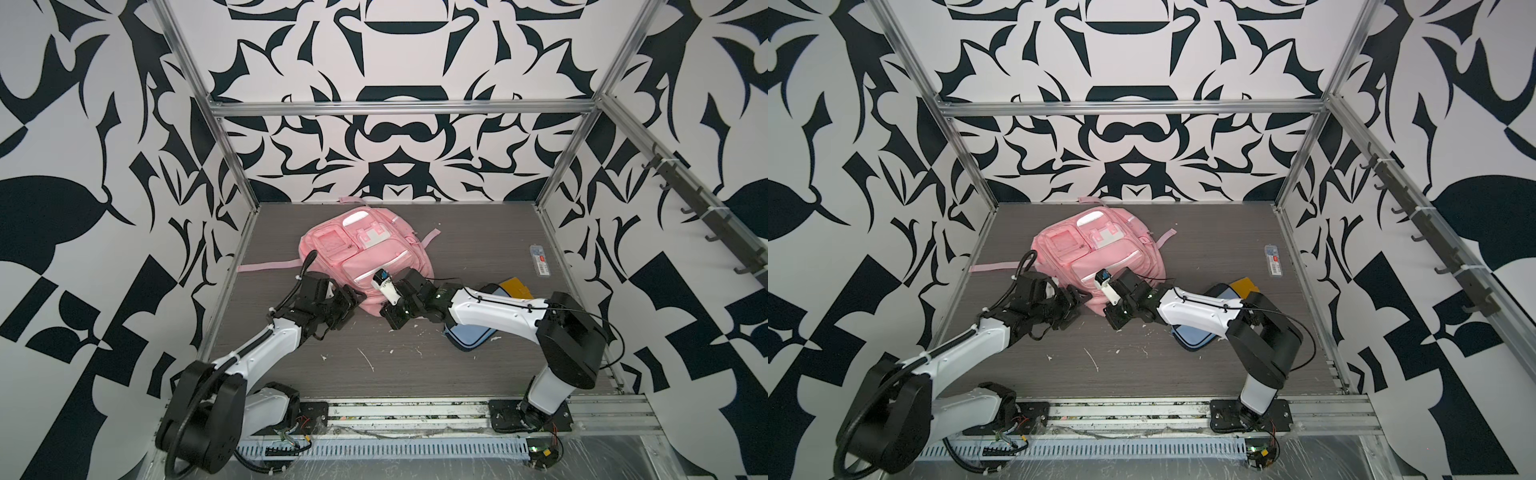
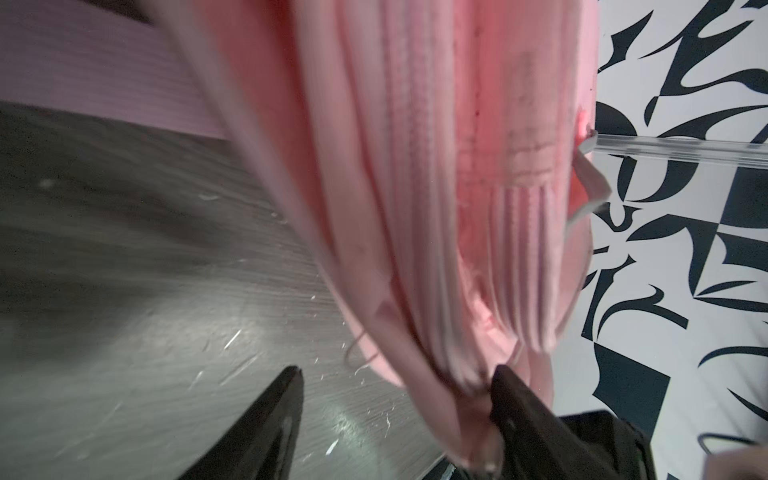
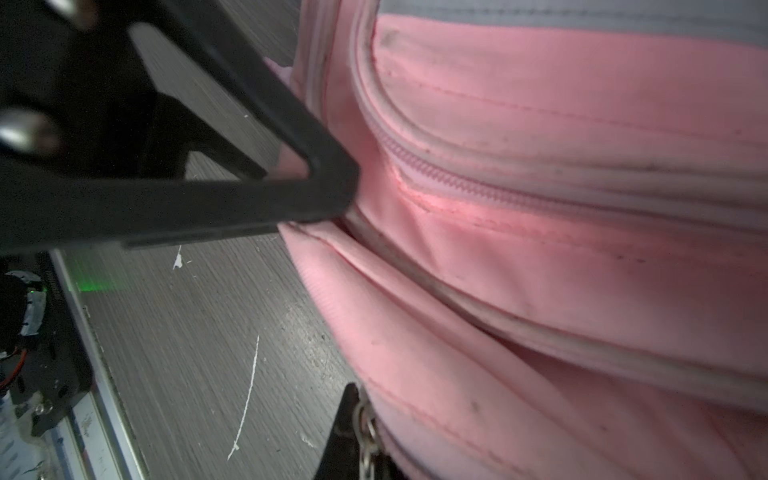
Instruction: Pack the student bag
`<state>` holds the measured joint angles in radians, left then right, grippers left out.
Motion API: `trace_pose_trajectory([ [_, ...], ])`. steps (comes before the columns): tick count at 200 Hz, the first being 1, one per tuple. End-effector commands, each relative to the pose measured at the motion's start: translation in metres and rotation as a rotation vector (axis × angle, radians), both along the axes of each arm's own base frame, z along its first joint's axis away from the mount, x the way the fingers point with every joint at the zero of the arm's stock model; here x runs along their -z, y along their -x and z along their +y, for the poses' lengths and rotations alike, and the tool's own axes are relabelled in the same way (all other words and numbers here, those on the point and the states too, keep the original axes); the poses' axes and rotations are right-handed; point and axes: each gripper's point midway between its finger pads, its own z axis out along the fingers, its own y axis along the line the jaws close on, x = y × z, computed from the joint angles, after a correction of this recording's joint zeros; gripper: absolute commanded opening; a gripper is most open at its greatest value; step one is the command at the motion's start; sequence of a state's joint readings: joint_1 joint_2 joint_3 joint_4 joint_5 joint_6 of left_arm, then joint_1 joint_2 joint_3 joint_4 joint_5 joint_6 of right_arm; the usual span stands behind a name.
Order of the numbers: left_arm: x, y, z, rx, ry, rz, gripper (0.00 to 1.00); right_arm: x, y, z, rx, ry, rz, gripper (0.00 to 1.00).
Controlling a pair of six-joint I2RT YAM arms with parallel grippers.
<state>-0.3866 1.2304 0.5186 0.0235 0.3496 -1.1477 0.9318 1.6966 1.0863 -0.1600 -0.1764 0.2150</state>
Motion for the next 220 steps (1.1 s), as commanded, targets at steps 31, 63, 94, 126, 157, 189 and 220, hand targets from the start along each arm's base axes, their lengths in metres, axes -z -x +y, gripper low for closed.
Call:
trace_pose_trajectory([
  [31,-0.004,-0.017,-0.013,-0.005,0.031,-0.042,0.12,-0.035,0.001,0.02,-0.005,-0.116,-0.046,0.0],
  [63,-0.012,-0.015,-0.001,-0.043,0.001,-0.065,0.0,-0.024,0.0,0.002,0.039,-0.037,-0.054,0.0],
  [94,-0.017,-0.016,0.018,-0.083,-0.059,-0.063,0.0,-0.009,-0.004,-0.035,0.135,0.025,-0.024,0.0],
  [126,-0.015,-0.01,0.039,-0.111,-0.134,-0.05,0.0,-0.008,-0.016,-0.077,0.267,0.005,0.025,0.0],
  [157,-0.014,-0.01,0.057,-0.115,-0.21,-0.067,0.0,-0.003,-0.028,-0.11,0.339,0.059,0.046,0.0],
  [189,-0.018,-0.014,0.083,-0.144,-0.243,-0.082,0.0,0.001,-0.042,-0.138,0.402,0.104,0.068,0.0],
  [220,-0.031,-0.02,0.103,-0.132,-0.266,-0.117,0.0,-0.006,-0.048,-0.135,0.335,0.169,0.042,0.0],
])
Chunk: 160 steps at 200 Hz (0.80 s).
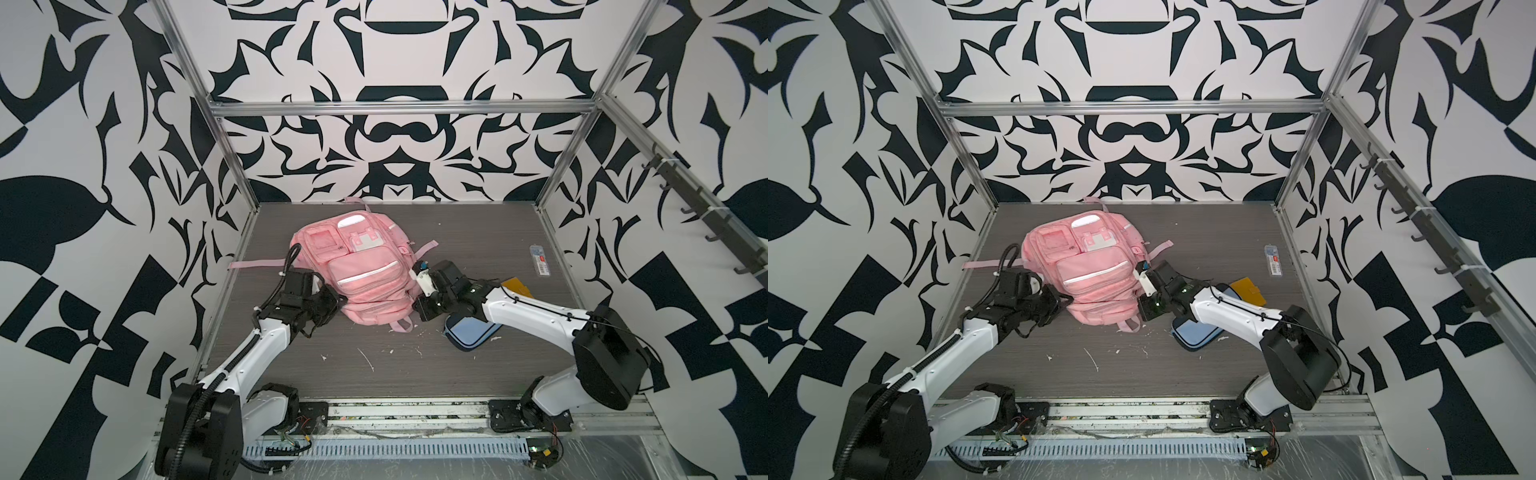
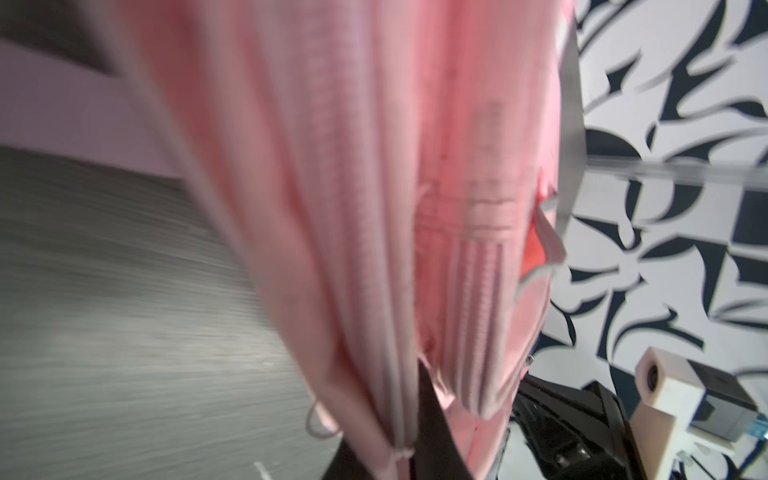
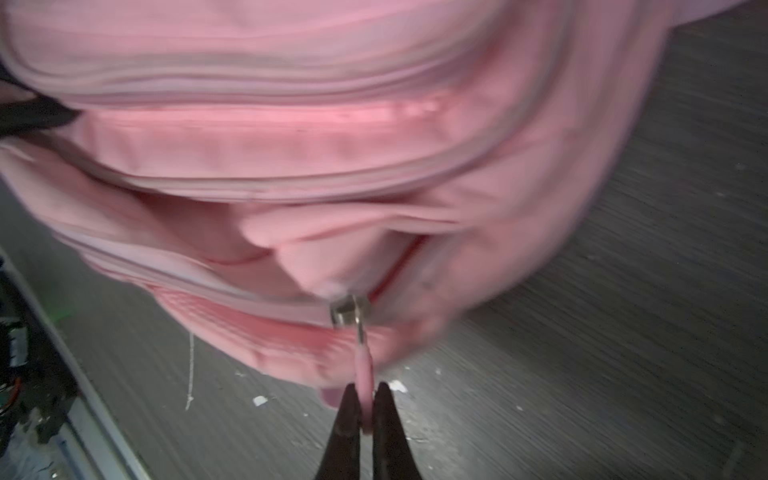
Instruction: Pack the student bag
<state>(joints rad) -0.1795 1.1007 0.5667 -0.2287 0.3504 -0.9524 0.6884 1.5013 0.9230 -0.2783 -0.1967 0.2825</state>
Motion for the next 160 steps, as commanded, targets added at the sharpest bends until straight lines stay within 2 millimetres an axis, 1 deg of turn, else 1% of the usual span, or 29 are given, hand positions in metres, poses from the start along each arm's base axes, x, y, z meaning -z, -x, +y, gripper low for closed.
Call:
trace_pose_trajectory([
  [1,-0.015,-0.014,0.039,-0.052,-0.156,-0.076,0.0,-0.01,-0.018,-0.026,0.04,0.146,-0.049,0.0],
  [17,-0.02,-0.017,0.042,-0.022,-0.198,-0.081,0.0,-0.014,-0.019,-0.014,-0.008,0.136,-0.07,0.0],
  [37,-0.022,-0.02,0.034,0.037,-0.178,-0.074,0.0,-0.02,-0.019,0.0,-0.041,0.107,-0.089,0.0],
  [39,-0.022,-0.021,0.034,0.04,-0.179,-0.072,0.02,-0.02,-0.019,0.002,-0.045,0.104,-0.09,0.0],
  [45,-0.024,-0.021,0.03,0.058,-0.172,-0.072,0.11,-0.021,-0.019,0.006,-0.052,0.098,-0.094,0.0],
  [52,-0.027,-0.02,0.027,0.069,-0.168,-0.077,0.24,-0.021,-0.018,0.01,-0.059,0.092,-0.096,0.0],
  [57,-0.028,-0.02,0.028,0.071,-0.17,-0.078,0.37,-0.022,-0.018,0.013,-0.061,0.088,-0.098,0.0],
  [71,-0.033,-0.014,0.029,0.075,-0.176,-0.083,0.76,-0.022,-0.018,0.019,-0.065,0.084,-0.105,0.0],
  [77,-0.036,-0.01,0.029,0.082,-0.179,-0.079,0.9,-0.023,-0.018,0.022,-0.069,0.082,-0.11,0.0],
  [82,-0.036,-0.004,0.029,0.088,-0.178,-0.065,0.99,-0.023,-0.018,0.025,-0.074,0.081,-0.115,0.0],
  [94,-0.036,0.011,0.025,0.109,-0.158,-0.015,0.99,-0.024,-0.017,0.033,-0.086,0.078,-0.119,0.0],
  [106,-0.031,0.03,0.018,0.128,-0.142,0.042,0.99,-0.027,-0.014,0.045,-0.11,0.071,-0.124,0.0],
  [114,-0.027,0.043,0.011,0.136,-0.135,0.073,0.99,-0.028,-0.009,0.056,-0.137,0.068,-0.129,0.0],
  [132,-0.018,0.065,-0.005,0.126,-0.108,0.118,0.99,-0.029,0.002,0.077,-0.191,0.063,-0.137,0.0],
  [146,-0.012,0.072,-0.017,0.1,-0.067,0.122,1.0,-0.03,0.01,0.09,-0.227,0.042,-0.141,0.0],
  [160,-0.006,0.07,-0.026,0.067,-0.018,0.114,1.0,-0.031,0.019,0.1,-0.26,0.018,-0.14,0.0],
])
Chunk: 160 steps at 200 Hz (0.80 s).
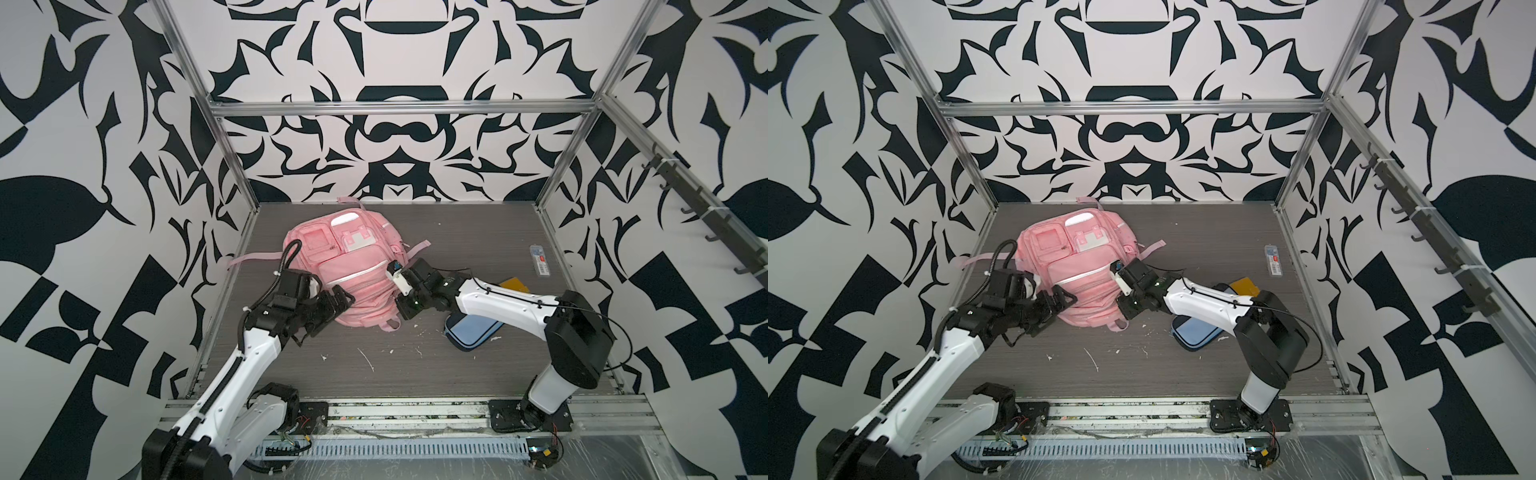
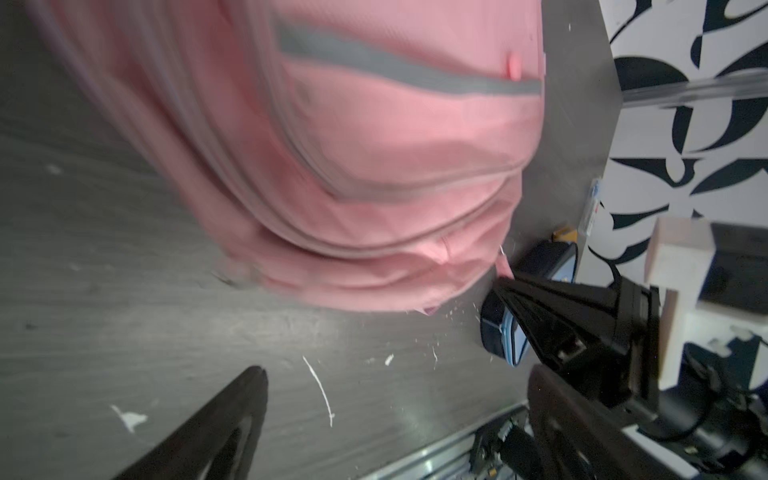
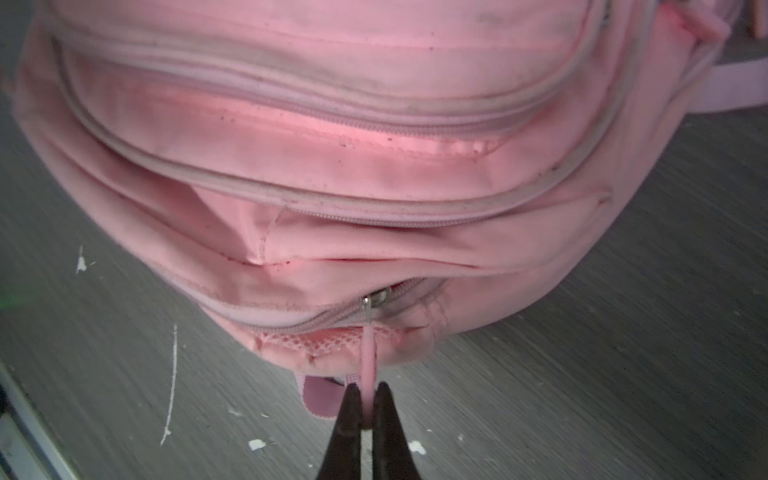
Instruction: Pack the student bag
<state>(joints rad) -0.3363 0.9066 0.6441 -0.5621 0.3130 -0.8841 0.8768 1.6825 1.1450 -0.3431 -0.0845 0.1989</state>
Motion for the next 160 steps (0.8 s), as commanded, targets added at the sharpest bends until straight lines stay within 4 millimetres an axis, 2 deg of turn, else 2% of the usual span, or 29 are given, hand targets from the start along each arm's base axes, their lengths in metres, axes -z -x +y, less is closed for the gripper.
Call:
trace_pose_trajectory([
  [1,0.023,0.009,-0.004,-0.12,0.051,0.096,0.99,-0.028,0.01,0.03,-0.076,-0.092,-0.038,0.0],
  [27,0.032,-0.001,-0.01,-0.149,0.078,0.104,0.99,-0.032,0.023,0.041,-0.13,-0.131,-0.028,0.0],
  [59,0.044,-0.015,-0.013,-0.171,0.072,0.104,0.98,-0.034,0.035,0.045,-0.171,-0.158,-0.025,0.0],
  [70,0.049,-0.019,-0.015,-0.185,0.083,0.109,0.87,-0.034,0.036,0.044,-0.166,-0.161,-0.025,0.0],
  [92,0.052,-0.023,-0.015,-0.195,0.079,0.111,0.52,-0.032,0.036,0.039,-0.135,-0.163,-0.025,0.0],
  [127,0.048,-0.024,-0.007,-0.215,0.047,0.084,0.16,-0.024,0.03,0.02,-0.045,-0.104,-0.041,0.0],
  [143,0.047,-0.025,-0.005,-0.22,0.039,0.075,0.0,-0.019,0.025,0.004,0.007,-0.042,-0.064,0.0],
  [160,0.045,-0.024,-0.001,-0.219,0.019,0.071,0.0,-0.015,0.018,-0.014,0.056,0.024,-0.089,0.0],
])
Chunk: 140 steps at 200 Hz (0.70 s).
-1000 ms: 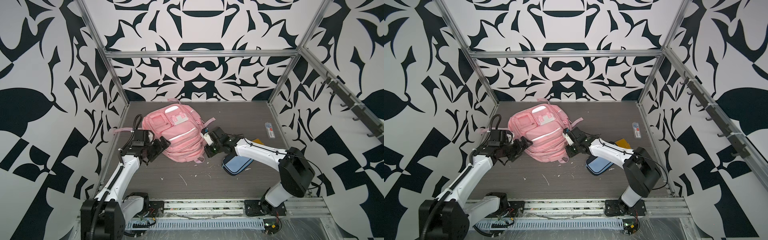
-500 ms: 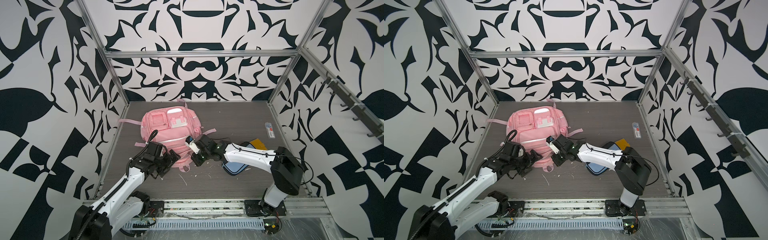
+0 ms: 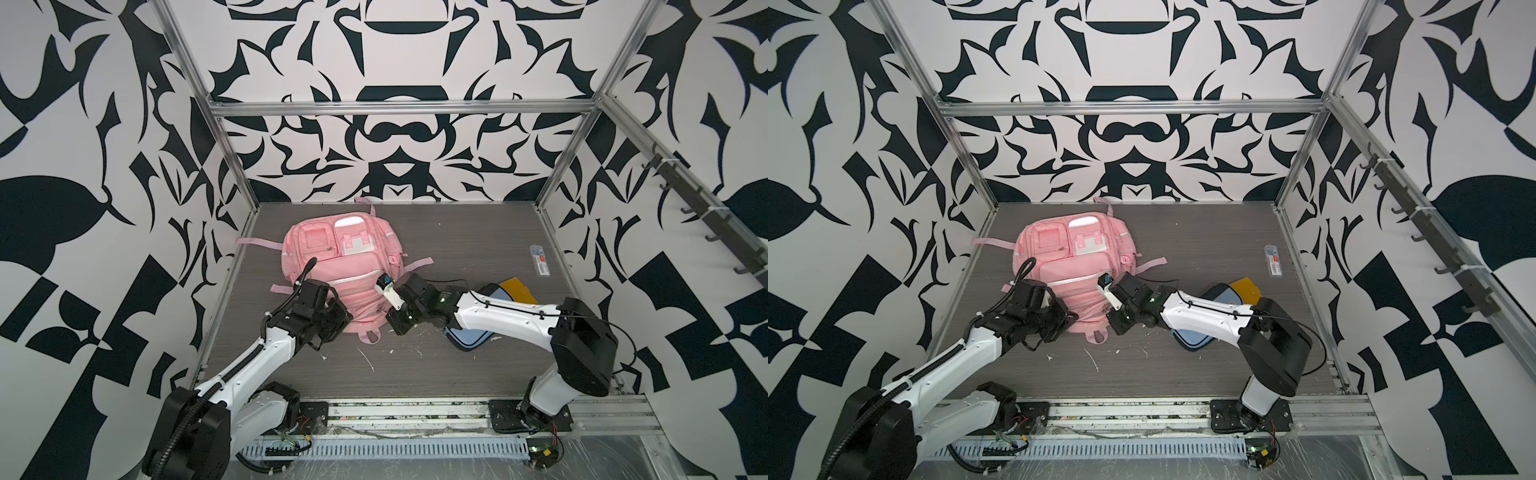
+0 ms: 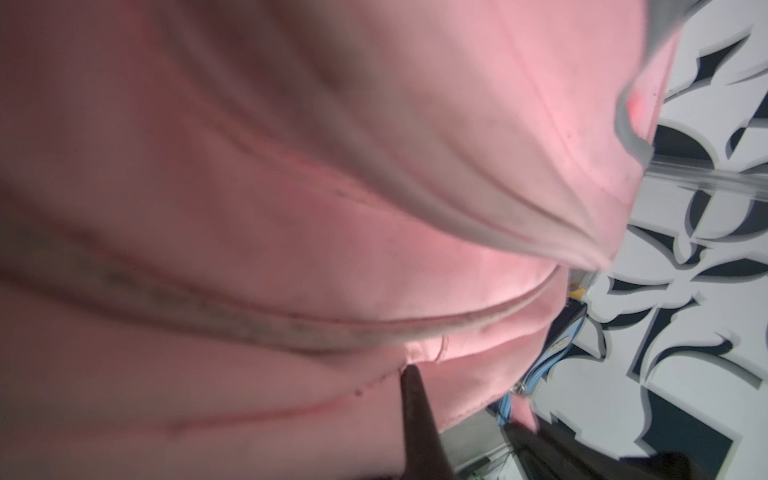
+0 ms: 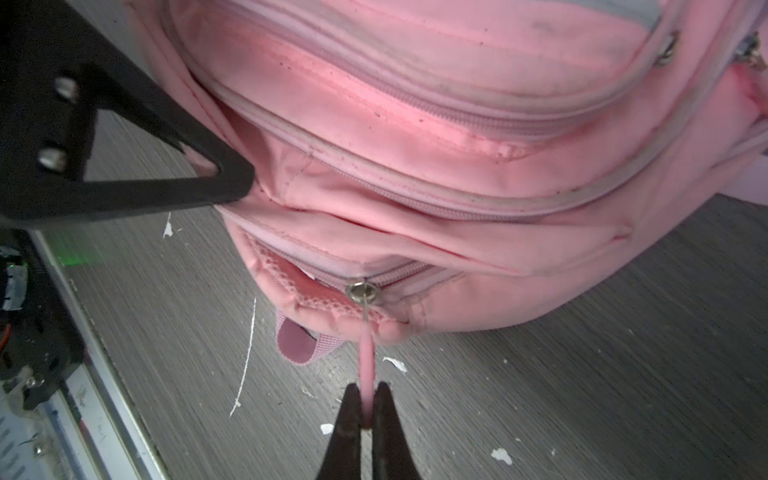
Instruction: Pack the student bag
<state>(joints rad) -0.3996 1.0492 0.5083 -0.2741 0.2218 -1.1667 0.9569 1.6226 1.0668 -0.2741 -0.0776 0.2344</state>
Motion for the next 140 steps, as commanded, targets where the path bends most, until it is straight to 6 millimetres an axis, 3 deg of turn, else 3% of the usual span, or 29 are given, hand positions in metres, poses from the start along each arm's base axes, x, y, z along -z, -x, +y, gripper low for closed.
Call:
trace_pose_trajectory([
  [1,-0.006,-0.005,0.009,-0.016,-0.044,-0.039,0.0,-0.011,-0.014,-0.029,0.11,0.072,-0.072,0.0],
  [60,-0.018,-0.004,0.027,-0.032,-0.09,-0.078,0.0,-0.012,-0.058,-0.091,0.315,0.123,-0.092,0.0],
  [100,-0.019,0.003,0.034,-0.037,-0.091,-0.08,0.0,-0.015,-0.095,-0.11,0.391,0.073,-0.101,0.0],
  [140,-0.018,0.01,0.037,-0.027,-0.103,-0.081,0.0,-0.018,-0.124,-0.116,0.4,0.065,-0.129,0.0],
])
